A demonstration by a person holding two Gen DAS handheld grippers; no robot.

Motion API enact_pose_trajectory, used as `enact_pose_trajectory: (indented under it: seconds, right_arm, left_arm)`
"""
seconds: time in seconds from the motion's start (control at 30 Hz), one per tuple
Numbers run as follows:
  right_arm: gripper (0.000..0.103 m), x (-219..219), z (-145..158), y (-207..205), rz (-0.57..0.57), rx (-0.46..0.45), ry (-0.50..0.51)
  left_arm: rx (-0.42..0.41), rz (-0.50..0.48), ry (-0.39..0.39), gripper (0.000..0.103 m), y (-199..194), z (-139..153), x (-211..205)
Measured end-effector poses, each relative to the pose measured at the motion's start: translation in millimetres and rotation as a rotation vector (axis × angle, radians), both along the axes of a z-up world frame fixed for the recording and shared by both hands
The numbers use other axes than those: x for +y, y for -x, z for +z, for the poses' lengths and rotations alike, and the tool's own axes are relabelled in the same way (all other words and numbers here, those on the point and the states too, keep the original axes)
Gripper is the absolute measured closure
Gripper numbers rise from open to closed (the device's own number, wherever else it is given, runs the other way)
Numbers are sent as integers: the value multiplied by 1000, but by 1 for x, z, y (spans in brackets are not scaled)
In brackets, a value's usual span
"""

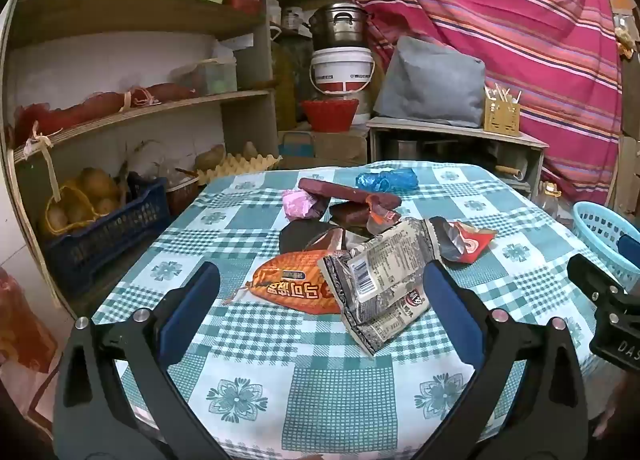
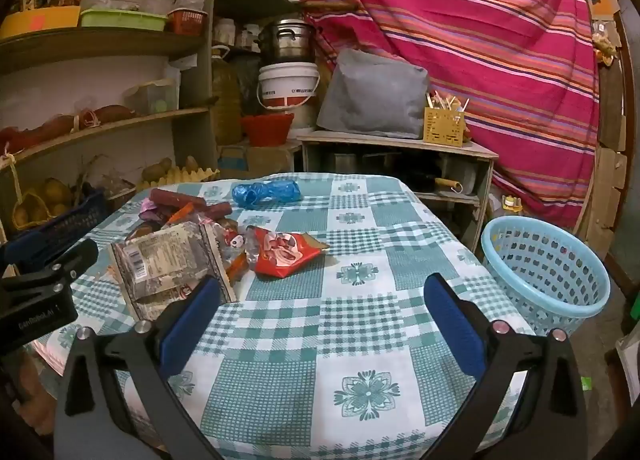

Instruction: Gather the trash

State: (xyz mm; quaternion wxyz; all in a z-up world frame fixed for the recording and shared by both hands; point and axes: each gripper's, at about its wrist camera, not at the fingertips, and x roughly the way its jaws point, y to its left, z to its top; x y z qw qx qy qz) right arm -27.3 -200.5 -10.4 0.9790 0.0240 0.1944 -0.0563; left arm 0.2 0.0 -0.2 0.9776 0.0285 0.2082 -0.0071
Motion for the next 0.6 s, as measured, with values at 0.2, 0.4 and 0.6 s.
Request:
enact_pose_trajectory:
  seconds: [0.2, 0.4, 0.6]
  right_arm:
    - [4, 0, 0, 1, -2, -7, 3]
    - [4, -1, -1, 0, 0, -2, 3]
    - [4, -2, 2, 2, 0, -3, 5]
  left_arm:
    - [-10, 4, -1, 5, 1, 1, 0]
    - [-5, 6, -2, 5, 0, -1, 0]
    - [-4, 5, -1, 5, 0, 0, 0]
